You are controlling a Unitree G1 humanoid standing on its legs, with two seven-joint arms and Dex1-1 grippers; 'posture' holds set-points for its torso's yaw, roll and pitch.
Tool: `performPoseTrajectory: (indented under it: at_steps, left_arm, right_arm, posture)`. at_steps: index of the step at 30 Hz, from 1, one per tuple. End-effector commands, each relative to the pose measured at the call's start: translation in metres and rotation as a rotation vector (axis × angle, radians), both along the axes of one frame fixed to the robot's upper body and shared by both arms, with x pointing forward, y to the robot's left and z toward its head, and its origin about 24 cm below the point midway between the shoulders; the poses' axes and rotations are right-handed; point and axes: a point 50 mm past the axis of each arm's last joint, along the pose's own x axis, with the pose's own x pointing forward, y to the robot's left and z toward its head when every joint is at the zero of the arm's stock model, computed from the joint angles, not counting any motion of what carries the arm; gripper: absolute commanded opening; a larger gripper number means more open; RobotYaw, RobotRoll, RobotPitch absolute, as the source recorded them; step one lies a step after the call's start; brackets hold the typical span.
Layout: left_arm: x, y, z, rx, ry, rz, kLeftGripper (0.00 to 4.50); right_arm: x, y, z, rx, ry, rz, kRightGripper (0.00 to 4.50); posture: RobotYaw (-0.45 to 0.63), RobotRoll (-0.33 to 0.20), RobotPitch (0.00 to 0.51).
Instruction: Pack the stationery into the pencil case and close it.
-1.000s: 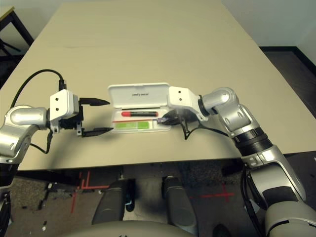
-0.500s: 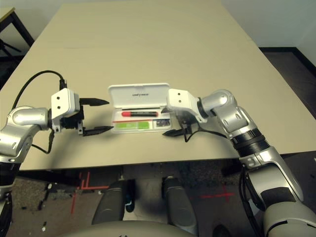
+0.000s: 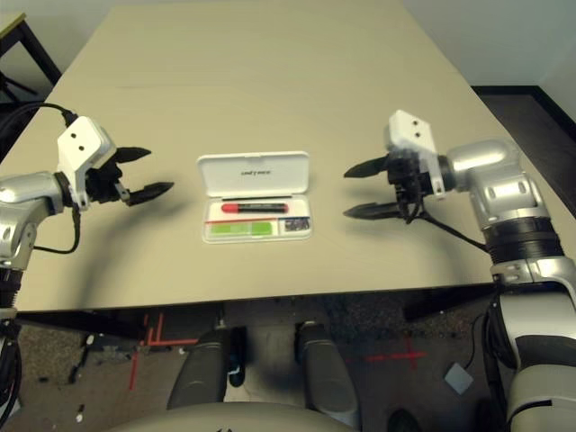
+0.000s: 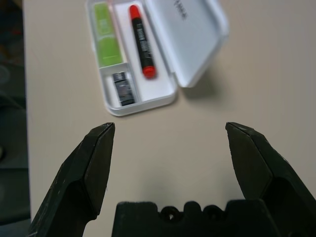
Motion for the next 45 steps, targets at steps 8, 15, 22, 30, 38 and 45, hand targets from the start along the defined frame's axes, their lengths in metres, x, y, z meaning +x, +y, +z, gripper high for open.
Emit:
performPoseTrajectory:
  at_steps: [8, 15, 22, 30, 38, 45]
  left_arm:
    - [0.024, 0.005, -0.001, 0.040, 0.046, 0.087, 0.05]
    - [0.051, -0.022, -0.006, 0.043, 0.067, 0.093, 0.05]
    - [0.063, -0.064, -0.015, 0.032, 0.081, -0.041, 0.05]
    - [0.053, -0.113, -0.005, 0.013, 0.066, -0.259, 0.05]
    - [0.021, -0.129, -0.001, 0.087, 0.081, -0.402, 0.05]
    - [-0.001, -0.132, -0.017, 0.161, 0.132, -0.446, 0.05]
  right_arm:
    - [-0.008, -0.013, -0.003, 0.059, -0.004, -0.001, 4.50]
    - [-0.009, -0.008, -0.006, 0.082, 0.002, 0.003, 4.50]
    - [-0.014, -0.006, -0.007, 0.097, 0.004, -0.003, 4.50]
    - [-0.017, -0.006, -0.007, 0.106, 0.004, -0.013, 4.50]
    - [-0.014, -0.002, -0.009, 0.113, 0.010, -0.001, 4.50]
    - [-0.010, 0.004, -0.011, 0.126, 0.013, 0.019, 4.50]
  posture:
    - [0.01, 0.000, 0.127]
    - [-0.01, 0.000, 0.120]
    - [-0.03, 0.000, 0.116]
    - [-0.05, 0.000, 0.115]
    - [-0.02, 0.000, 0.122]
    - [0.00, 0.000, 0.125]
